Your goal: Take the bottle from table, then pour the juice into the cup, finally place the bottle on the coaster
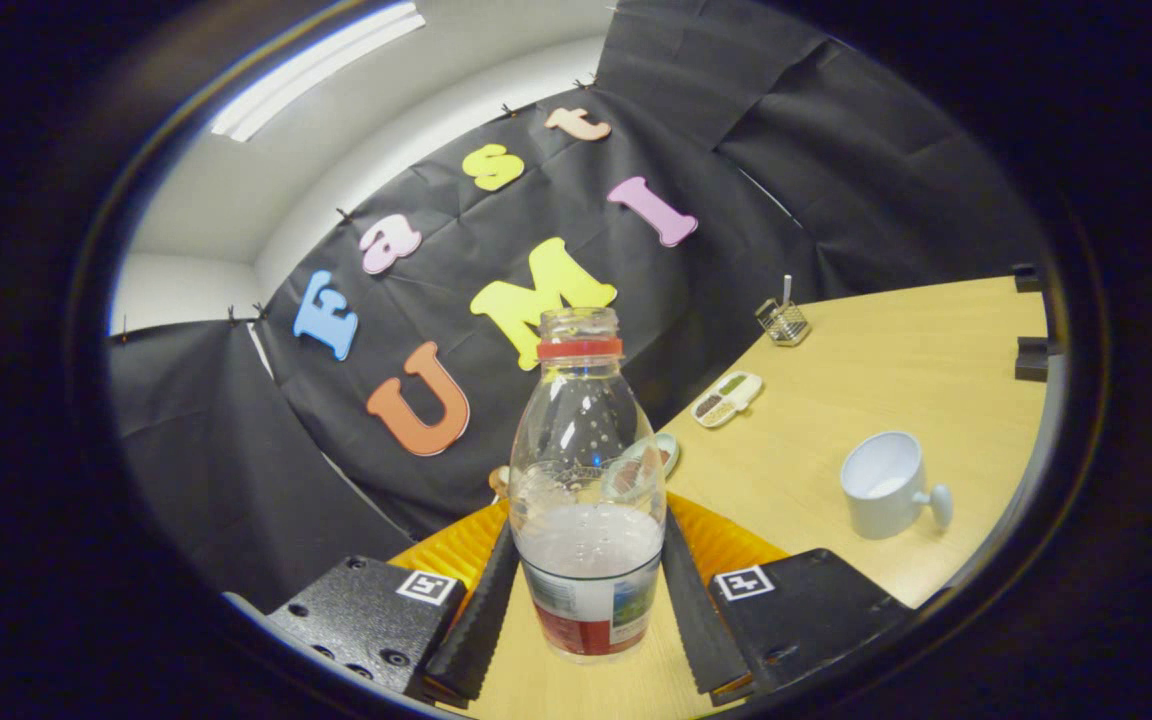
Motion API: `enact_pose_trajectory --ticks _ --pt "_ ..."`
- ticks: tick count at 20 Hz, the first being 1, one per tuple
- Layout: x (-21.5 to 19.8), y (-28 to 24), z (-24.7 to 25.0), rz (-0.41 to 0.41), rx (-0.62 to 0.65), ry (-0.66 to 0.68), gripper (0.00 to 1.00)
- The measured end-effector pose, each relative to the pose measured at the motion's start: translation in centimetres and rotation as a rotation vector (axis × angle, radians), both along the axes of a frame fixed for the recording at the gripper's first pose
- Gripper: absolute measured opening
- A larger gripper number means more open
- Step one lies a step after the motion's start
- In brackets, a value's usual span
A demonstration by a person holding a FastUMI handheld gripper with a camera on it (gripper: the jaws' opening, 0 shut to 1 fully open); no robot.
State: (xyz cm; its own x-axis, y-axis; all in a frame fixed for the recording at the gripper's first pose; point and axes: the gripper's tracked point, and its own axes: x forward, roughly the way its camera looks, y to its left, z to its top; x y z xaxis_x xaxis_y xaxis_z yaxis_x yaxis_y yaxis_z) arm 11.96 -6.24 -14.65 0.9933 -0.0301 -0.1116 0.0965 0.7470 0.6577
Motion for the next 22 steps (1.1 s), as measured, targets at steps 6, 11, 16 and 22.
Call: enact_pose_trajectory --ticks 6,11,16,22 --pt "0.4 -1.2 -0.2 -0.002 0.118 -0.007 0.79" --pt "0.1 -2.7 0.1 -0.027 0.233 -0.029 0.79" --pt "0.4 -3.7 -0.2 -0.043 0.305 -0.029 0.78" --pt "1.9 -2.9 -0.4 -0.020 0.452 -0.029 0.79"
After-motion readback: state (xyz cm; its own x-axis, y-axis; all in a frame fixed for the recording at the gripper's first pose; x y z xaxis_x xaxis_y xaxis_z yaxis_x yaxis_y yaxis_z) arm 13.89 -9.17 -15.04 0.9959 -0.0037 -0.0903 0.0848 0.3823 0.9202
